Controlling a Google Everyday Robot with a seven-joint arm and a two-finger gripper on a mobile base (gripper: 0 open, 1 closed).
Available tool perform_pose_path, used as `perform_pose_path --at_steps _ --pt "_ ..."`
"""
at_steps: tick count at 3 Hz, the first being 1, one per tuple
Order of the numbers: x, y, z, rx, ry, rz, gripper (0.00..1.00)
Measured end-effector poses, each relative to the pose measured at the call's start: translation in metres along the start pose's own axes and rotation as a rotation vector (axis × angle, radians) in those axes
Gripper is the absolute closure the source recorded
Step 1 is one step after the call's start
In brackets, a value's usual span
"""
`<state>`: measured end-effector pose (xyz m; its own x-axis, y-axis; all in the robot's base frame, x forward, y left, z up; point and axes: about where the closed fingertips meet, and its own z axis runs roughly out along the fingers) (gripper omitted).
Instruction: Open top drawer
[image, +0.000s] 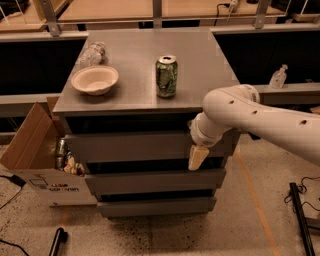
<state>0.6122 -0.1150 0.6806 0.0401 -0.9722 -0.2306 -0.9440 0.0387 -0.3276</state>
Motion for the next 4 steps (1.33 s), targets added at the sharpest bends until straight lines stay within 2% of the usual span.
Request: perform_pose_path --at_steps 1,2,3,4 --pt "-0.002 0.005 0.004 -0.039 0.012 -0.004 0.24" --pt "-0.004 0.027 0.001 -0.09 0.001 -0.002 0.24" --pt "-0.008 0.053 -0.014 -0.132 -0.023 -0.012 0.23" --pt "-0.016 0.089 -0.035 -0.201 -0.068 -0.036 0.22"
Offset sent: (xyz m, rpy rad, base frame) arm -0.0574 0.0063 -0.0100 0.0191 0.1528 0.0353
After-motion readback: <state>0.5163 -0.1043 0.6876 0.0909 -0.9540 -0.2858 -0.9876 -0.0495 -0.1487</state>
